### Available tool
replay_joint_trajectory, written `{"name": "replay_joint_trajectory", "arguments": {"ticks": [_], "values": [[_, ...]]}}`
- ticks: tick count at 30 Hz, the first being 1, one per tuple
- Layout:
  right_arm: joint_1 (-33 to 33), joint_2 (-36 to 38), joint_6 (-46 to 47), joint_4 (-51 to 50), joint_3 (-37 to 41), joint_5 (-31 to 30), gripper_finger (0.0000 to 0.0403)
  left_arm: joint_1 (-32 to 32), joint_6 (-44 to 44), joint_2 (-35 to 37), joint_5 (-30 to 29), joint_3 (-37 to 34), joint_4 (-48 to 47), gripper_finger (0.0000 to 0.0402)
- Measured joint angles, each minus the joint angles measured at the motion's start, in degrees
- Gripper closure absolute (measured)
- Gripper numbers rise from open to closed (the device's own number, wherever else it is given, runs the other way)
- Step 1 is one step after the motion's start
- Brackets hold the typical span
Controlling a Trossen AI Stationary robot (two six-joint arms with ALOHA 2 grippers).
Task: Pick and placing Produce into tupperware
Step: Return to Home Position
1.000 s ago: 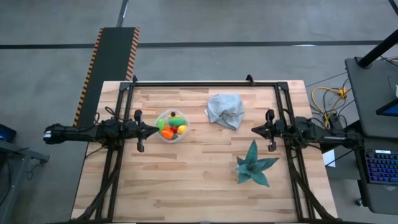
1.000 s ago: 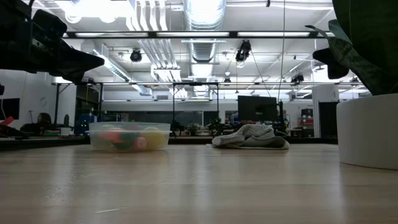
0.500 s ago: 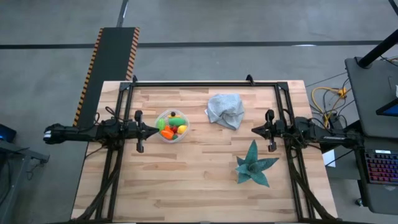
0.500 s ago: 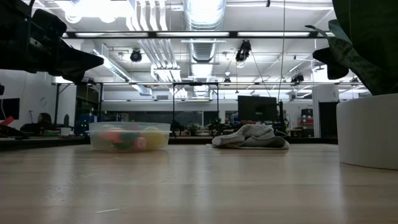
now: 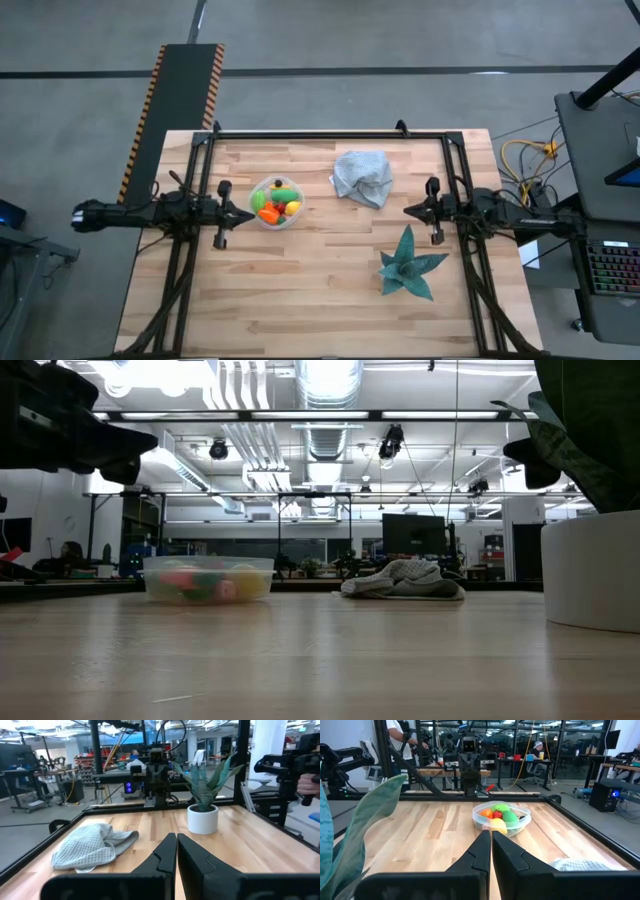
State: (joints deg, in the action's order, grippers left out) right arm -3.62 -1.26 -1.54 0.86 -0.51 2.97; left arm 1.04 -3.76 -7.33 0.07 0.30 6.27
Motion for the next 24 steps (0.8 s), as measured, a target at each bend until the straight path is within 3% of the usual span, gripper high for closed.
{"name": "replay_joint_trajectory", "arguments": {"ticks": [10,24], "values": [[0.0,-0.3,-0.18,0.0,-0.02,0.0,0.0394,-0.33,1.33,6.26,1.25,-0.02,-4.31,0.0402],[0.0,-0.3,-0.41,0.0,-0.02,0.01,0.0394,-0.33,1.85,5.79,1.55,-0.02,-4.31,0.0402]]}}
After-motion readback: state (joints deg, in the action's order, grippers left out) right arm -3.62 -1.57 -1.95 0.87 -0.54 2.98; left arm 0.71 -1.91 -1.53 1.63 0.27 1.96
